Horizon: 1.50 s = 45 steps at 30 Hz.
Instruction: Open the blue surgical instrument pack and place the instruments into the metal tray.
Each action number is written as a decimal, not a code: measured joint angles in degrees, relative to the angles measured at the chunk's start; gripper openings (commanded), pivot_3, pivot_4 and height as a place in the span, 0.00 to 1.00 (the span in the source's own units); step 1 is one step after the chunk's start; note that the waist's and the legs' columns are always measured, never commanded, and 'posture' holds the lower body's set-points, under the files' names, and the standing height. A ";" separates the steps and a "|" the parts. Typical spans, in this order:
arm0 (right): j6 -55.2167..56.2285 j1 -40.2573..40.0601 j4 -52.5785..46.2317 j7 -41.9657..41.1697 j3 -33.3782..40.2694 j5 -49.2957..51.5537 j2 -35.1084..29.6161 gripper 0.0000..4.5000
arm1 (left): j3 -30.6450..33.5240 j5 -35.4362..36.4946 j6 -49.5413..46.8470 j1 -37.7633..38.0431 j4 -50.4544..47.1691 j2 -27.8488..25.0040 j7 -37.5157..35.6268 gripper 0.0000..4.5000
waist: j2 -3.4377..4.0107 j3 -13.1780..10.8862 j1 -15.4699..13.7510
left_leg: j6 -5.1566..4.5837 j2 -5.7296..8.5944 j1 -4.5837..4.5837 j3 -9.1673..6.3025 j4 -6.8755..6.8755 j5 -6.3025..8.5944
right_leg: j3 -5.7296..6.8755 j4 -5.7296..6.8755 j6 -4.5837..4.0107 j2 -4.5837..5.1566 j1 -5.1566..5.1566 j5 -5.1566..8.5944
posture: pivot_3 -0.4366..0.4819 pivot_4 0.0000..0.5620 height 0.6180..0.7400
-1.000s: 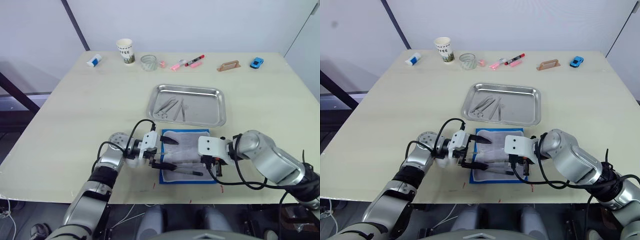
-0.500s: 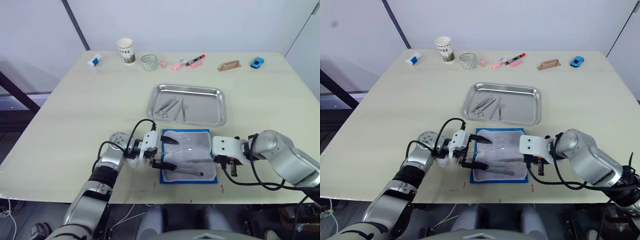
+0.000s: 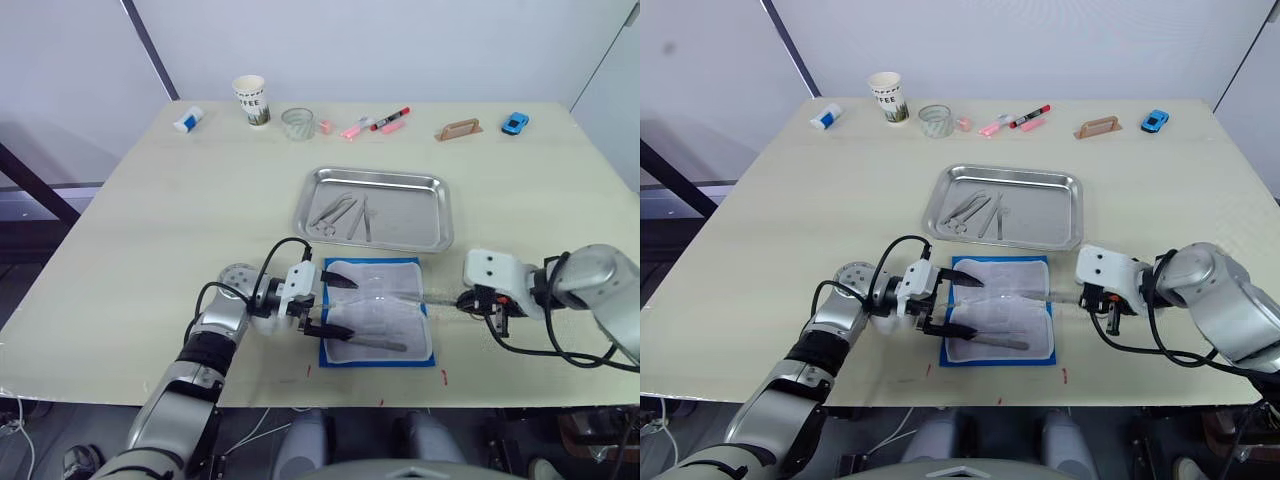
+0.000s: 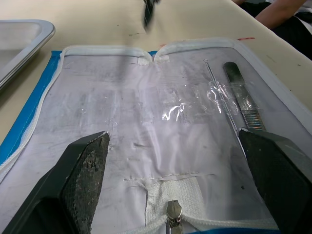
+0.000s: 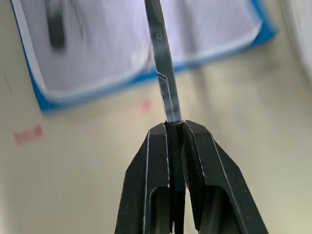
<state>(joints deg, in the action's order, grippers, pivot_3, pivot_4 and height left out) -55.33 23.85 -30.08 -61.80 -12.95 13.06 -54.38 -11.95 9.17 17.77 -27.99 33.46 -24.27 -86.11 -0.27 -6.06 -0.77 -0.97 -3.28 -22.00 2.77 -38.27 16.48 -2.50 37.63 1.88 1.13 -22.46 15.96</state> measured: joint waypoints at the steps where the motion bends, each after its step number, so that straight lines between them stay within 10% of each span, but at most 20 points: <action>1: -0.67 0.52 0.19 0.81 0.30 0.48 1.26 0.01 | 0.00 0.00 0.00 0.00 -0.02 0.00 0.03 1.00 | 0.01 0.00 0.01 | 0.00 0.01 0.00 0.00 0.01 0.00 | 0.00 0.00 0.00 0.00 0.00 0.00 | 0.48 0.27 1.00; 18: -18.03 21.50 22.94 42.06 9.68 -4.09 43.50 0.01 | 0.17 0.08 -1.21 1.27 -2.52 -0.09 1.08 1.00 | 0.20 -0.10 0.12 | -0.03 0.11 -0.22 -0.10 0.02 -0.01 | -0.19 0.05 0.27 -0.07 -0.13 -0.10 | 0.48 0.27 1.00; 45: -0.56 30.64 57.72 57.78 13.35 -8.34 56.87 0.01 | 0.42 0.23 -2.58 2.73 -4.83 -0.61 2.20 1.00 | 0.26 -0.12 1.66 | -0.03 0.13 -0.20 -0.09 0.08 -0.01 | -0.34 0.08 0.33 -0.07 -0.13 -0.09 | 0.48 0.27 1.00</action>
<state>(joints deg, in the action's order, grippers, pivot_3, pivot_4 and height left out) -55.89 54.49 27.63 -4.02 0.40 4.72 2.49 -11.53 9.41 15.19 -25.26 28.64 -24.88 -83.92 -0.01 -6.19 0.89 -1.00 -3.15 -22.20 2.67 -38.19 16.47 -2.85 37.71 2.21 1.07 -22.58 15.86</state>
